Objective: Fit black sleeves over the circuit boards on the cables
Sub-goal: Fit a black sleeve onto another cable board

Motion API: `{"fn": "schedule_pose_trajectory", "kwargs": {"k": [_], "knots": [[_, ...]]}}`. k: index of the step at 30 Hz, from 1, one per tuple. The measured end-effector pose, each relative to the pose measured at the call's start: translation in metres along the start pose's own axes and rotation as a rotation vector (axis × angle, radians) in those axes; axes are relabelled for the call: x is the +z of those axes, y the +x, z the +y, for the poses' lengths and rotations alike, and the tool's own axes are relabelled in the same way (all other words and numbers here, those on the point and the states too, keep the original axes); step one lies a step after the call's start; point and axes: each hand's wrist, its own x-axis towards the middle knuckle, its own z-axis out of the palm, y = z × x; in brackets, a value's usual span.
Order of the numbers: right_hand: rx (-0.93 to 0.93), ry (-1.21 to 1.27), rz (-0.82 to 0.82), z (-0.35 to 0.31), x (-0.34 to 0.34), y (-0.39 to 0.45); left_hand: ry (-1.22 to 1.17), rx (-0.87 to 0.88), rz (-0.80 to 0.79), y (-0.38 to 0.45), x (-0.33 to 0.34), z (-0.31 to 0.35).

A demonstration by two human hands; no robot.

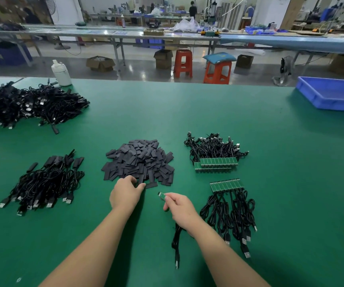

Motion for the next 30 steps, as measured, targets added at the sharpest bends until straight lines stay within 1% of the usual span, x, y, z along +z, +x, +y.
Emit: {"fn": "schedule_pose_trajectory", "kwargs": {"k": [4, 10, 12, 16, 20, 23, 27, 30], "knots": [[0.03, 0.061, -0.05, 0.003, -0.002, 0.0, 0.004, 0.012, 0.026, 0.001, 0.003, 0.002], [0.001, 0.066, -0.085, 0.0, -0.006, -0.004, -0.119, 0.095, 0.057, -0.003, 0.0, -0.01], [-0.004, 0.06, -0.084, 0.0, -0.008, -0.005, -0.18, 0.177, 0.033, -0.008, -0.004, -0.016], [0.024, 0.109, -0.081, -0.001, -0.01, -0.005, -0.216, 0.333, -0.029, -0.026, -0.007, -0.022], [0.076, 0.175, -0.086, -0.001, -0.009, -0.004, -0.334, 0.398, -0.08, -0.05, -0.001, -0.022], [0.076, 0.2, -0.089, 0.0, -0.01, -0.003, -0.417, 0.416, -0.097, -0.066, 0.007, -0.021], [0.064, 0.284, -0.107, 0.001, -0.01, -0.003, -0.439, 0.456, -0.053, -0.074, 0.012, -0.023], [0.097, 0.283, -0.094, 0.0, -0.005, -0.001, -0.396, 0.52, -0.013, -0.079, 0.015, -0.025]]}}
